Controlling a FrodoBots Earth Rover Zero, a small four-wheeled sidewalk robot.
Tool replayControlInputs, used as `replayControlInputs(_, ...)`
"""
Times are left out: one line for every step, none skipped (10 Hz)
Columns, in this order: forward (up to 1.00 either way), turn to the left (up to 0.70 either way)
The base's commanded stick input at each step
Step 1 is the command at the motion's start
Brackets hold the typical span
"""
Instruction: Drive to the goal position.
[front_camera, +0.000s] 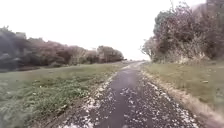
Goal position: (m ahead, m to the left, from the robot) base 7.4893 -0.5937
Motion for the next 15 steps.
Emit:
replayControlInputs(0.85,0.0)
replayControlInputs(0.85,0.0)
replayControlInputs(0.85,-0.03)
replayControlInputs(0.85,-0.08)
replayControlInputs(0.85,-0.14)
replayControlInputs(0.85,-0.2)
replayControlInputs(0.85,-0.25)
replayControlInputs(0.85,-0.31)
replayControlInputs(0.85,-0.34)
replayControlInputs(0.85,-0.34)
replayControlInputs(0.85,-0.34)
replayControlInputs(0.85,-0.32)
replayControlInputs(0.85,-0.27)
replayControlInputs(0.85,-0.22)
replayControlInputs(0.85,-0.17)
